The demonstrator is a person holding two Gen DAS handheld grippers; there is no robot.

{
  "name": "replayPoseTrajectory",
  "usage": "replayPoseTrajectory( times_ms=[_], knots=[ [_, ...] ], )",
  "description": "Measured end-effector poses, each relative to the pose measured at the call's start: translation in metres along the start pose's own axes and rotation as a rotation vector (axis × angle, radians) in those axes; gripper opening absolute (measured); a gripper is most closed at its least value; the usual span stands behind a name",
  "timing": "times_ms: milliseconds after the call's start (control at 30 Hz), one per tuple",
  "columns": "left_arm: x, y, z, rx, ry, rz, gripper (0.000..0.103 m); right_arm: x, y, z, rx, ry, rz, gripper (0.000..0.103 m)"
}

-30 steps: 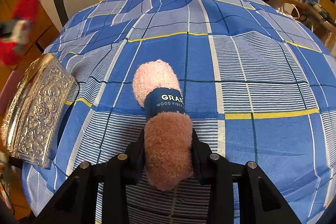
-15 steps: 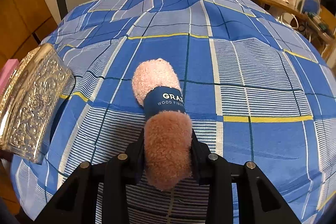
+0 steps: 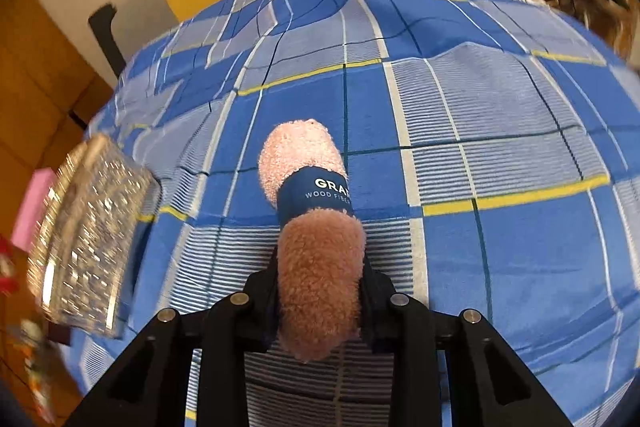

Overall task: Organize soft objects
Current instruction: 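Carry the red sock into the gold tray and open the left tool, then carry the pink sock bundle into the gold tray and open the right tool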

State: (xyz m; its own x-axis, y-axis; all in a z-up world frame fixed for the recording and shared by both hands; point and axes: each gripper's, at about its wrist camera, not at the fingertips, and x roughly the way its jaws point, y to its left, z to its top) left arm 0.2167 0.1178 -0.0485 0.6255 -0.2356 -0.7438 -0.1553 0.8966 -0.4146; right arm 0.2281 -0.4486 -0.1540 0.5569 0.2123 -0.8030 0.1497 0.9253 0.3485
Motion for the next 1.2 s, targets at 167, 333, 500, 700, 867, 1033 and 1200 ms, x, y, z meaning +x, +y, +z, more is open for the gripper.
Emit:
replayPoseTrajectory(
  times_ms=[167, 333, 500, 700, 867, 1033, 1200],
  knots=[
    [0.021, 0.02, -0.009, -0.019, 0.064, 0.052, 0.02, -0.011, 0.007, 0.001, -0.012, -0.037, -0.007, 0.032],
    [0.043, 0.034, -0.019, -0.012, 0.115, 0.149, 0.025, -0.029, 0.019, 0.002, -0.06, -0.106, -0.037, 0.032],
    [0.053, 0.049, -0.029, -0.03, 0.168, 0.173, 0.041, -0.049, 0.02, -0.001, -0.039, -0.159, -0.039, 0.032],
    [0.03, 0.053, -0.046, -0.022, 0.106, 0.152, 0.042, -0.073, 0.019, -0.013, 0.019, -0.187, -0.023, 0.032],
    [0.002, 0.046, -0.063, 0.038, 0.025, 0.112, 0.042, -0.101, 0.035, -0.026, 0.036, -0.218, 0.014, 0.032],
    [-0.01, 0.03, -0.073, 0.132, -0.008, 0.072, 0.042, -0.127, 0.074, -0.034, 0.005, -0.259, 0.074, 0.032],
    [-0.017, 0.022, -0.079, 0.199, -0.012, 0.072, 0.042, -0.144, 0.135, -0.039, -0.078, -0.286, 0.153, 0.032]
  ],
)
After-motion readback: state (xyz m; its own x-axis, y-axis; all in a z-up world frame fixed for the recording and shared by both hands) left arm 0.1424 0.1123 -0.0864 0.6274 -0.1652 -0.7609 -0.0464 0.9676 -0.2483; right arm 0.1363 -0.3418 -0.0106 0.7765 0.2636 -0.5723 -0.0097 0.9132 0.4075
